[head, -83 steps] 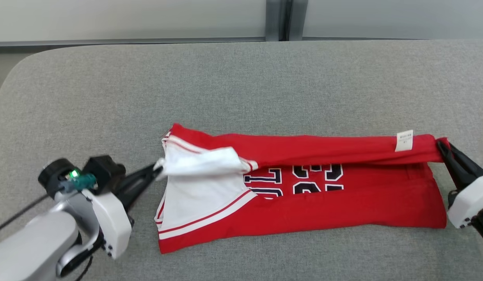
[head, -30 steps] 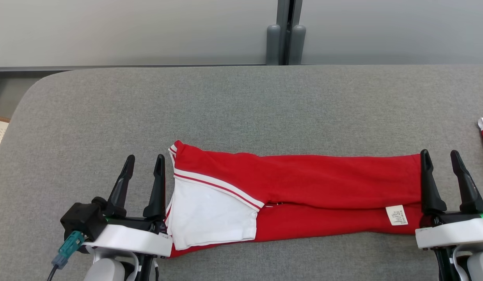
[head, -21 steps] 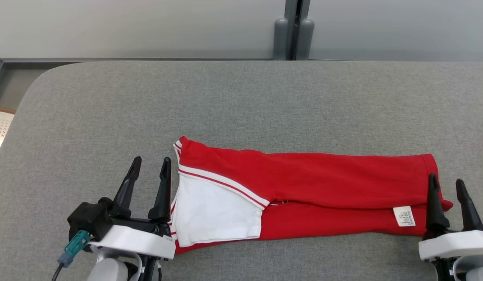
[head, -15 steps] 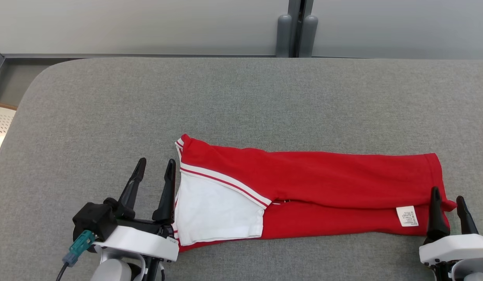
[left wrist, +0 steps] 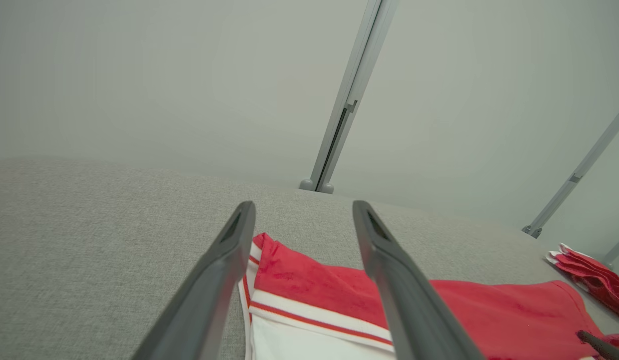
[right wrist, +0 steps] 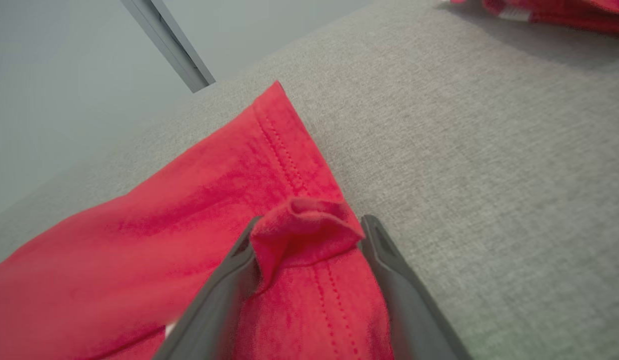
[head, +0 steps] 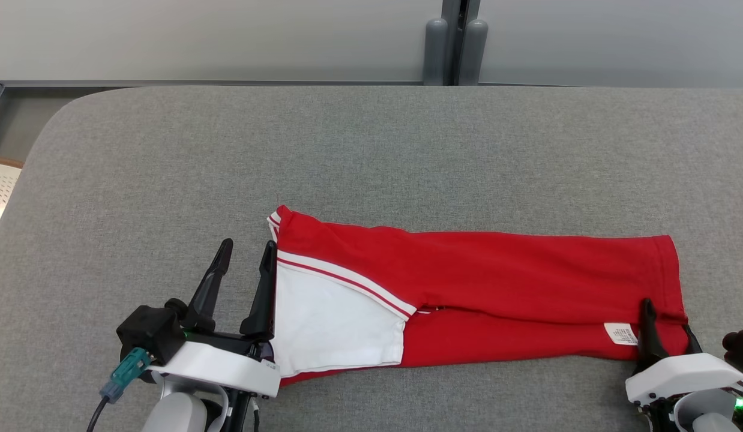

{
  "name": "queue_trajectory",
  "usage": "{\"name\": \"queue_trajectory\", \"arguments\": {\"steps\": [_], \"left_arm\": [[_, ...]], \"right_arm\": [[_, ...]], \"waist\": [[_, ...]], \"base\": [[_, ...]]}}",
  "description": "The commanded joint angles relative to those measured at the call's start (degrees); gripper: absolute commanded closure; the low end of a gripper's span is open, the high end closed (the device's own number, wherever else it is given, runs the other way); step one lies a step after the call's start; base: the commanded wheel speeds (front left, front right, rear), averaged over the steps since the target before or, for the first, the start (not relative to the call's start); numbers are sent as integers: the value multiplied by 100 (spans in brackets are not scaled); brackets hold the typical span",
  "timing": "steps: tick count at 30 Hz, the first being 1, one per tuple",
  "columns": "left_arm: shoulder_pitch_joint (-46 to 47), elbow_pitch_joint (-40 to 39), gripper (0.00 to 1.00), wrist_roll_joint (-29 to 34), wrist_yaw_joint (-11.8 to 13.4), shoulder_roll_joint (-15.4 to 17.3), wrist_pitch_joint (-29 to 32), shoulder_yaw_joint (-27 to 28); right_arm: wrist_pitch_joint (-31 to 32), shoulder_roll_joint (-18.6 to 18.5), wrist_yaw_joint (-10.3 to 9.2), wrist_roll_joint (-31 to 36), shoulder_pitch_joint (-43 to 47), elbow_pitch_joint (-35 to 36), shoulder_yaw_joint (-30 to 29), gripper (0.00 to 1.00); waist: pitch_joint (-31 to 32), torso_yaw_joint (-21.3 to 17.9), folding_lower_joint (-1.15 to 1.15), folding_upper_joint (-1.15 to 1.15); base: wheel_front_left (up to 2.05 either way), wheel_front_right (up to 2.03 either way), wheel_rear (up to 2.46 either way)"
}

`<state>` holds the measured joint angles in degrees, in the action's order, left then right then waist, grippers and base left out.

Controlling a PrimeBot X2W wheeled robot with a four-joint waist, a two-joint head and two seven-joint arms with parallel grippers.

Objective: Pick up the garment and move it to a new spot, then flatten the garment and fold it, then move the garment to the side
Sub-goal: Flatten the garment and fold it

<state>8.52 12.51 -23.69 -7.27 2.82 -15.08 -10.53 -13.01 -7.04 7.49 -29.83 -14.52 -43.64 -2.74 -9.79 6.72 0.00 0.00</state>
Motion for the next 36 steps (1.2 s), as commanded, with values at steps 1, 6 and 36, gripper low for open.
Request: {"name": "queue_trajectory", "arguments": {"steps": [1, 6, 36], "left_arm": [[33, -2, 0, 29, -19, 20, -9, 19], [21, -11, 0, 23, -21, 19, -9, 57], [-18, 181, 0, -618, -15, 22, -9, 223]], "right_arm": [[80, 49, -1, -46, 20, -100, 68, 100], [-26, -96, -2, -154, -34, -230, 38, 100], [312, 302, -1, 773, -82, 1886, 790, 100]], "waist": [[1, -3, 0, 0], [-2, -18, 0, 0], [506, -15, 0, 0]], "base": [[0, 0, 0], [0, 0, 0], [0, 0, 0]]}}
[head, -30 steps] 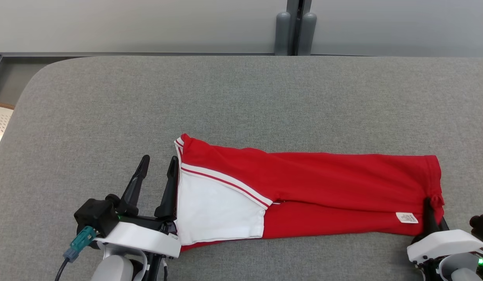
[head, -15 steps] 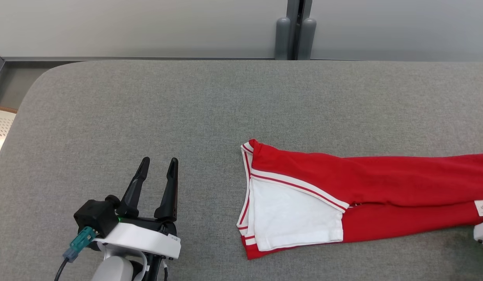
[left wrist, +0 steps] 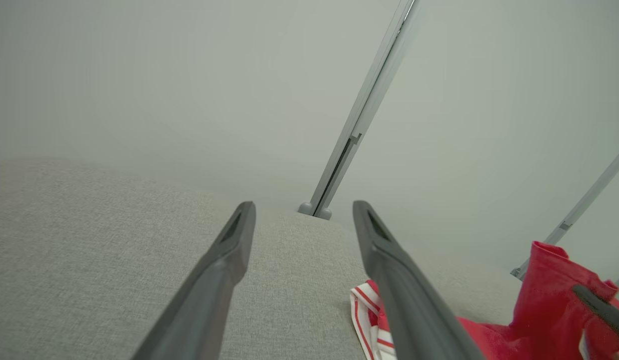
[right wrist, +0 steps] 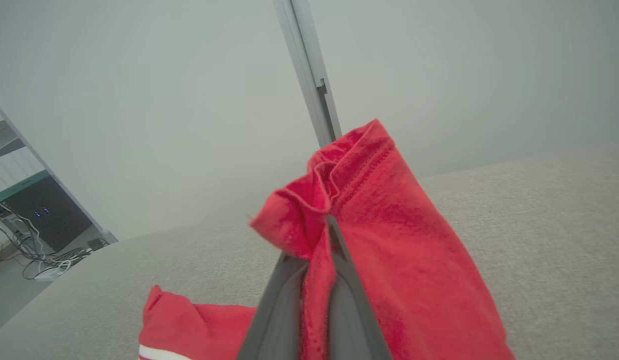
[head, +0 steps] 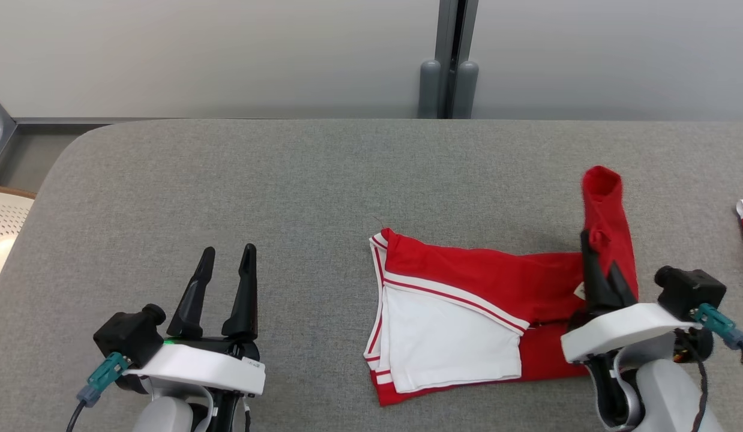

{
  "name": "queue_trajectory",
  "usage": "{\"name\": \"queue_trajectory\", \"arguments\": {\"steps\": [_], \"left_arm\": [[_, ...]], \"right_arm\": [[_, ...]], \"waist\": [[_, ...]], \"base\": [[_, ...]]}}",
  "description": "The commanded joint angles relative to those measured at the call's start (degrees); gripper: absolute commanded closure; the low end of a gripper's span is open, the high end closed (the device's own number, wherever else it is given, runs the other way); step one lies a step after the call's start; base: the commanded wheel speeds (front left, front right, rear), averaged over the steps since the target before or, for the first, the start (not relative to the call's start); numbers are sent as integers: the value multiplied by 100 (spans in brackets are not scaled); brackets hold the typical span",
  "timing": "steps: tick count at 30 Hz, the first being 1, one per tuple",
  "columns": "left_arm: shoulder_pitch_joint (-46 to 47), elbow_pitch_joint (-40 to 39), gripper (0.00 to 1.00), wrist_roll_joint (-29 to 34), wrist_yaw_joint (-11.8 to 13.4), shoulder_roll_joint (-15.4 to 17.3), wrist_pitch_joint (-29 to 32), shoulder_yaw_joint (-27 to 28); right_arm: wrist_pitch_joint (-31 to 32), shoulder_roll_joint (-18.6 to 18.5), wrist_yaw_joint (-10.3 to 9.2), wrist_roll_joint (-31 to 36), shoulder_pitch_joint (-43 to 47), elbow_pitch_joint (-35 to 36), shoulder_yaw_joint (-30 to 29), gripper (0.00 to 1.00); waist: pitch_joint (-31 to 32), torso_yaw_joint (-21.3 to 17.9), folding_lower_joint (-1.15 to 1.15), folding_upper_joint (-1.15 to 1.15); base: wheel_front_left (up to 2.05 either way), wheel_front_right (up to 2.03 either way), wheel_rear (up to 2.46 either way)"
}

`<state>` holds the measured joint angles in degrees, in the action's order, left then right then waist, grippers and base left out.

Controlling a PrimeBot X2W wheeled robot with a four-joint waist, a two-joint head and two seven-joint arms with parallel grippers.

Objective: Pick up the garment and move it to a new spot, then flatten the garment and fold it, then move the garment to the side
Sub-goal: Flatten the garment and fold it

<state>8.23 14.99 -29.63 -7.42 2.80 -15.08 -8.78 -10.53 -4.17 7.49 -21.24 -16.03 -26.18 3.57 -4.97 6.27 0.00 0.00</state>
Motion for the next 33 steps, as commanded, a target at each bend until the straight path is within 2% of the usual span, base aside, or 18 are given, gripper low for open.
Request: {"name": "queue_trajectory", "arguments": {"steps": [1, 2, 8, 10, 16, 20, 21, 22, 23, 25, 30, 33], "left_arm": [[-22, -82, 0, -56, 17, 25, -9, 78], [-22, -82, 0, -56, 17, 25, -9, 78], [-108, -74, 0, -119, 30, 22, -9, -30], [-127, -53, 0, -129, 28, 23, -9, -72], [-110, 16, 0, -86, 29, 22, -9, -49], [-57, 68, 0, -196, 36, 19, -9, -112], [-43, 74, 0, -199, 36, 22, -9, -118], [-40, 86, 0, -190, 36, 23, -9, -121], [-39, 100, 0, -173, 35, 22, -9, -123], [-34, 126, 0, -153, 36, 22, -9, -112], [-7, 159, 0, -184, 37, 21, -9, -52], [38, 151, 0, -147, 35, 21, -9, -49]], "right_arm": [[121, 49, -1, -156, 94, 249, 338, 100], [121, 49, -1, -156, 94, 249, 338, 100], [352, 119, -1, -507, 172, 467, 1280, 100], [407, 121, -1, -831, 171, 440, 1617, 100], [253, 119, -1, -999, -93, 10, 2254, 100], [112, 119, -1, -1234, -259, -433, 2474, 100], [75, 117, -1, -1268, -301, -564, 2519, 69], [67, 117, -1, -1302, -326, -677, 2591, 15], [87, 126, -1, -1302, -359, -805, 2709, 0], [9, 124, -1, -1187, -448, -984, 2973, 0], [-18, 118, -1, -1707, -535, -920, 3762, 0], [-160, 106, -1, -1704, -673, -1063, 3889, 0]], "waist": [[34, 49, 0, 0], [34, 49, 0, 0], [63, 277, 0, 0], [59, 356, 0, 0], [-8, 574, 0, 0], [-66, 707, 0, 0], [-81, 726, 0, 0], [-90, 741, 0, 0], [-98, 753, 0, 0], [-108, 769, 0, 0], [-128, 754, 0, 0], [-131, 694, 0, 0]], "base": [[0, 0, 0], [0, 0, 0], [0, 0, 0], [0, 0, 0], [0, 0, 0], [0, 0, 0], [0, 0, 0], [0, 0, 0], [0, 0, 0], [0, 0, 0], [0, 0, 0], [0, 0, 0]]}}
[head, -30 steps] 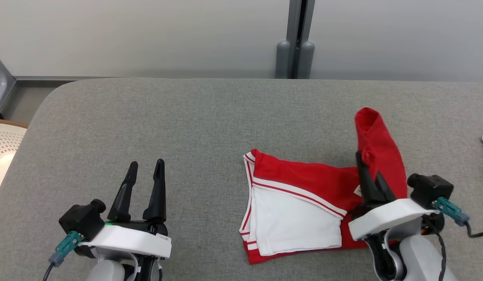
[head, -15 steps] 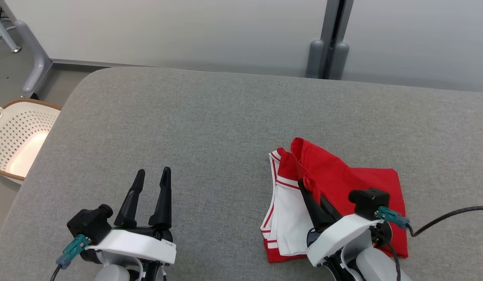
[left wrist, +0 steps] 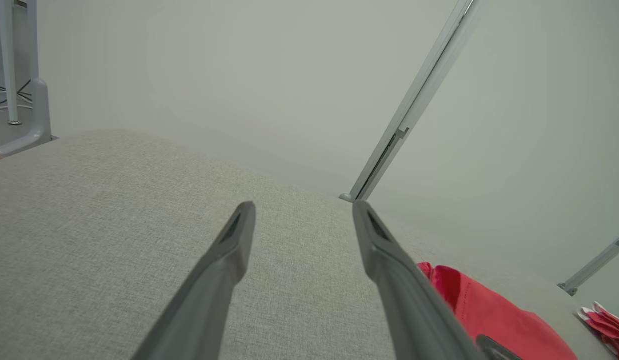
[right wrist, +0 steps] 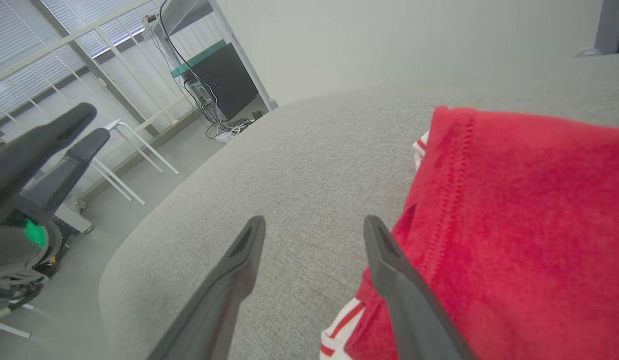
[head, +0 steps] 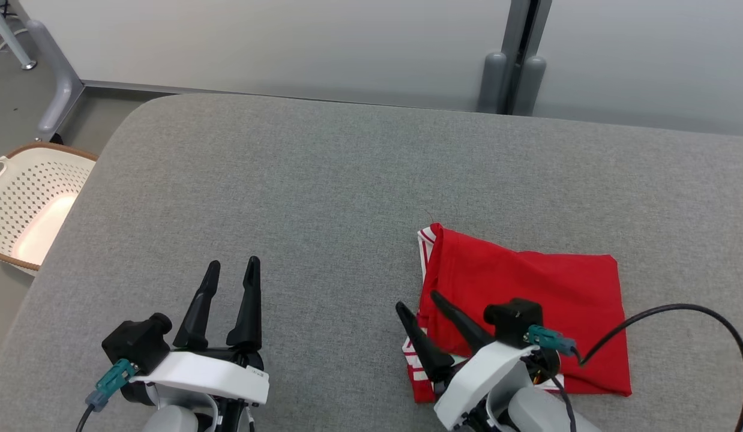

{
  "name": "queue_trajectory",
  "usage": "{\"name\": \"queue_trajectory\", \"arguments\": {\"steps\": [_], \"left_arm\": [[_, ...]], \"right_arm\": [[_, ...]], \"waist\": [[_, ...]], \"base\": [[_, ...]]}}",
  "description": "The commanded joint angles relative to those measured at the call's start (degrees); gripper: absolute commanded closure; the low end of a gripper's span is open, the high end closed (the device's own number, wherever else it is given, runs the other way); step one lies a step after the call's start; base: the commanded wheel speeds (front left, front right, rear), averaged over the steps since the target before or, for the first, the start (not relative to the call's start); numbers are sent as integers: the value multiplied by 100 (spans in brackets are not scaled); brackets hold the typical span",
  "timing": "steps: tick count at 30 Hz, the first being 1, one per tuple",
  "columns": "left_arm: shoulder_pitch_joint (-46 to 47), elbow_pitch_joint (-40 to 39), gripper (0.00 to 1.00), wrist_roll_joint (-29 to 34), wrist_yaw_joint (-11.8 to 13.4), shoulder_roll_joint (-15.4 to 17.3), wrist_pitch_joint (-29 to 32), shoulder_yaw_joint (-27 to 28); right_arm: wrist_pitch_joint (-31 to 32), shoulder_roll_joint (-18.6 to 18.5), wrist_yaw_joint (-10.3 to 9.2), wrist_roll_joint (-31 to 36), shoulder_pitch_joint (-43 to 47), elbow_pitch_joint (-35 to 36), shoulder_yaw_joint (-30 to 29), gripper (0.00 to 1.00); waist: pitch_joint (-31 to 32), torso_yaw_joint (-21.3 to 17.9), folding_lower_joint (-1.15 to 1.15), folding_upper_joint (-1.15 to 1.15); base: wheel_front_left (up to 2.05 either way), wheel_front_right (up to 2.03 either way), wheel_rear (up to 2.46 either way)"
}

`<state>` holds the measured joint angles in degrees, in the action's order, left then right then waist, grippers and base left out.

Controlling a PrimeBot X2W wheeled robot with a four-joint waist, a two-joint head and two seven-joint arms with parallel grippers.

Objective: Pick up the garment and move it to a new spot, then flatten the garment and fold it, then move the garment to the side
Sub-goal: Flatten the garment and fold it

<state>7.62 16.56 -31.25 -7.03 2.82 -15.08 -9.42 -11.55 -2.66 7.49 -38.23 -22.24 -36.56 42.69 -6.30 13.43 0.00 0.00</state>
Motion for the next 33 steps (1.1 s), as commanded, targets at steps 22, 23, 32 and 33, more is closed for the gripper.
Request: {"name": "queue_trajectory", "arguments": {"steps": [22, 23, 32, 33], "left_arm": [[20, -688, 0, 333, -35, 21, -9, 62], [-12, -703, 0, 361, -22, 22, -9, 72], [-205, -726, 0, 818, 61, 21, -9, 1], [-213, -733, 0, 821, 73, 21, -9, 3]], "right_arm": [[-370, -556, -1, 3228, 1128, 2264, -3740, 0], [-370, -509, -3, 3271, 1245, 2352, -3864, 0], [-371, -250, -2, 3313, 1744, 2618, -4288, 0], [-371, -229, -2, 3313, 1747, 2613, -4291, 0]], "waist": [[33, -788, 0, 0], [27, -802, 0, 0], [-15, -888, 0, 0], [-17, -885, 0, 0]], "base": [[0, 0, 0], [0, 0, 0], [0, 0, 0], [0, 0, 0]]}}
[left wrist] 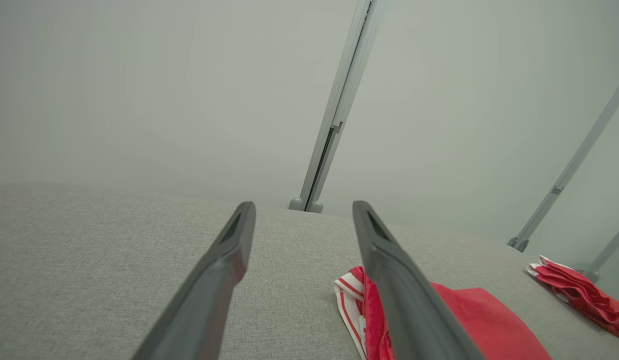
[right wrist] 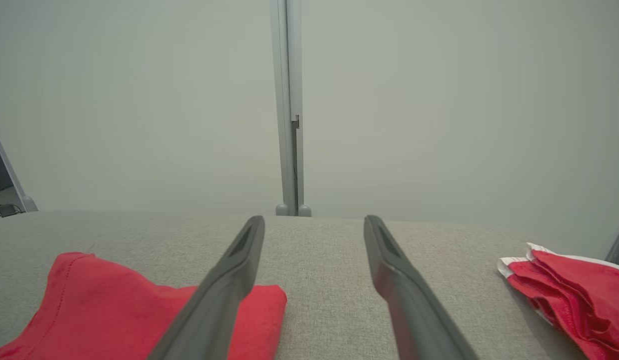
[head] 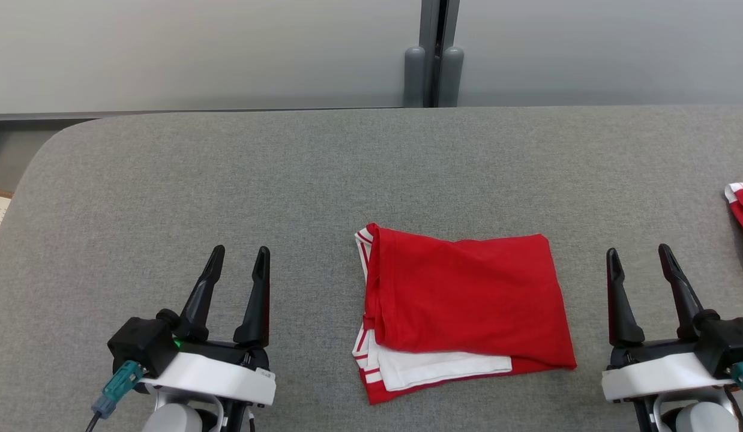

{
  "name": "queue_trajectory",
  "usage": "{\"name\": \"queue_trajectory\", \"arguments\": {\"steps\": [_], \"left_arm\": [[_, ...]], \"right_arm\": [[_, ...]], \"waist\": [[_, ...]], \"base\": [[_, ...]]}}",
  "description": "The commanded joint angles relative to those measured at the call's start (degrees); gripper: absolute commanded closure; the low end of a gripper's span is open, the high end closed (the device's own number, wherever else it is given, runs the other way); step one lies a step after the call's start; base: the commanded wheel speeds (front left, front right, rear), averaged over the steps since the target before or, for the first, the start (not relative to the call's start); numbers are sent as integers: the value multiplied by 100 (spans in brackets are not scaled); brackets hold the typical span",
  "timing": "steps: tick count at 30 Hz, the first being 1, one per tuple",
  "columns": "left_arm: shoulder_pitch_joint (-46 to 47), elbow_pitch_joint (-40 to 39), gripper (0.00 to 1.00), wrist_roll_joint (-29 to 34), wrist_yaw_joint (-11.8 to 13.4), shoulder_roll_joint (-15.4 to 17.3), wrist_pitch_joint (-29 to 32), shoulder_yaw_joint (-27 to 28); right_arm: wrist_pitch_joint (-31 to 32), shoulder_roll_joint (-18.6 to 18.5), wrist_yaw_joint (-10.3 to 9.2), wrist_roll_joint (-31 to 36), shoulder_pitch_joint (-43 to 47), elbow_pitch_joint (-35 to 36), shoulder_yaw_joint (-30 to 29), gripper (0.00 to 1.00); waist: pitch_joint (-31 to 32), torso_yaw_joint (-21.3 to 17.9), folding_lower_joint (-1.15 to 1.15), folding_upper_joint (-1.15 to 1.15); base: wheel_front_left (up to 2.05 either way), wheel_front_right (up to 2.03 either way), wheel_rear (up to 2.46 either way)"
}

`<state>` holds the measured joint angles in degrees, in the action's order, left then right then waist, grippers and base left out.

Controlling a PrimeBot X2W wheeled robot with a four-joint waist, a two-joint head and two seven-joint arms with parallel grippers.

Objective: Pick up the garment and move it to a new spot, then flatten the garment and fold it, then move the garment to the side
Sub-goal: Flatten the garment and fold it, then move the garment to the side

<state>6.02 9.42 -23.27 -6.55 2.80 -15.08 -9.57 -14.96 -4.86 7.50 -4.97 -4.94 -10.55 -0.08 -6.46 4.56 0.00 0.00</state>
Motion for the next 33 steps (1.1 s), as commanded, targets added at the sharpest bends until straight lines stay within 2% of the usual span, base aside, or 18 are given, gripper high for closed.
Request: {"name": "queue_trajectory", "arguments": {"steps": [1, 9, 22, 29, 30, 31, 32, 33], "left_arm": [[-54, -23, 0, 15, 23, 24, -9, 25], [65, 8, 0, -38, 17, 23, -9, -104], [262, 116, 0, 5, 46, 22, -9, -293], [283, 131, 0, 9, 52, 21, -9, -301], [285, 130, 0, 6, 55, 21, -9, -302], [288, 132, 0, 5, 60, 21, -9, -310], [290, 142, 0, 12, 58, 21, -9, -324], [295, 147, 0, 28, 56, 21, -9, -339]], "right_arm": [[-30, 9, -3, -13, 22, -3, -14, 0], [-30, 40, -3, 13, -138, -493, 237, 0], [-32, 175, -2, -609, -753, -2261, 35, 0], [-30, 187, -2, -924, -943, -2665, 228, 0], [-17, 189, -2, -933, -965, -2730, 260, 47], [-13, 190, -2, -921, -993, -2772, 286, 81], [-11, 187, -2, -877, -1019, -2802, 328, 100], [-12, 185, -2, -852, -1032, -2816, 378, 100]], "waist": [[-1, 6, 0, 0], [-135, 116, 0, 0], [-483, 482, 0, 0], [-556, 567, 0, 0], [-567, 572, 0, 0], [-578, 574, 0, 0], [-584, 574, 0, 0], [-588, 569, 0, 0]], "base": [[0, 0, 0], [0, 0, 0], [0, 0, 0], [0, 0, 0], [0, 0, 0], [0, 0, 0], [0, 0, 0], [0, 0, 0]]}}
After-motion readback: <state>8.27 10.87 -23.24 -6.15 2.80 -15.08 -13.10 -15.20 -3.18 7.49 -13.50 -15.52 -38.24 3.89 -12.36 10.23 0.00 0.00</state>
